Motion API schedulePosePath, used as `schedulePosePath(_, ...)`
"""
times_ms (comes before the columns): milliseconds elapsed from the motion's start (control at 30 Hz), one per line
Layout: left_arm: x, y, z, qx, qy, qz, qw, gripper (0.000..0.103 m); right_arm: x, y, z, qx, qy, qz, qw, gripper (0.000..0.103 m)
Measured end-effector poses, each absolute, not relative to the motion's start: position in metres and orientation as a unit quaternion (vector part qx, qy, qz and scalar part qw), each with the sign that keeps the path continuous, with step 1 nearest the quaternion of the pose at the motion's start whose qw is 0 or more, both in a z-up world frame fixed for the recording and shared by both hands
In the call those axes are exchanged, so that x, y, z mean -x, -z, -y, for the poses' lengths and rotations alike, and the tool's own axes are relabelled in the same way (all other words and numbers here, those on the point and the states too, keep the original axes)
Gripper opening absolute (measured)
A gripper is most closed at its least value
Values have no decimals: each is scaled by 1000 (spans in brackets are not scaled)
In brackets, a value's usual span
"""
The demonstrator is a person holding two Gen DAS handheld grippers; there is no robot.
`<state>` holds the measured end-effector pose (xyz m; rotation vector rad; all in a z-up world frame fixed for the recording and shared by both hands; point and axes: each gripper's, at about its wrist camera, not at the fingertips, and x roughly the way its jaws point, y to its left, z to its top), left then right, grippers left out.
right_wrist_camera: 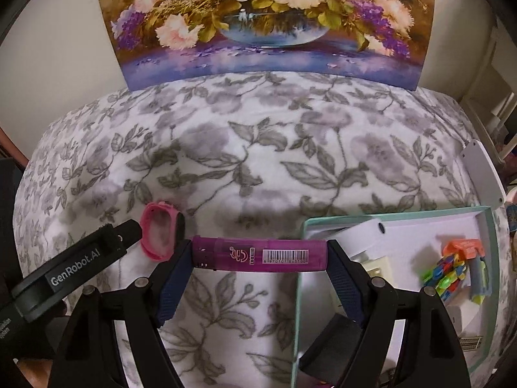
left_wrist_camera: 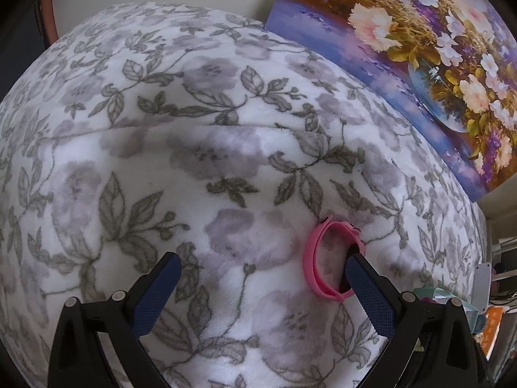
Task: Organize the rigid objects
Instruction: 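Grasp the purple lighter with the right gripper while the left grasps the pink watch, then carry the lighter and pink watch into the tray and open both grippers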
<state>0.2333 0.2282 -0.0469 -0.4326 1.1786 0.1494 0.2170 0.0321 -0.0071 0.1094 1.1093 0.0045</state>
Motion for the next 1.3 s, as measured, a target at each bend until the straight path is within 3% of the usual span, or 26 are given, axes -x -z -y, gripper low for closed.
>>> schedulePosePath(500, -249, 61, -175, 139, -27, -546, 826, 101, -216, -1, 32, -82, 59, -513, 852, 81)
schedulePosePath(667, -252, 61, -162, 87, -37, -532, 841, 85, -217, 7, 39, -83, 67, -522, 847, 81)
schedulePosePath(733, -252, 60, -157, 60, -43, -528, 846, 66, -216, 8, 40, -81, 70, -524, 845, 81)
schedulePosePath(800, -250, 57, -157, 65, -29, -525, 848, 53, -214, 6, 43, -78, 74, -524, 845, 81)
schedulePosePath(1300, -210, -12, -141, 87, 12, -505, 858, 52, -171, -38, 77, -100, 114, -518, 842, 82)
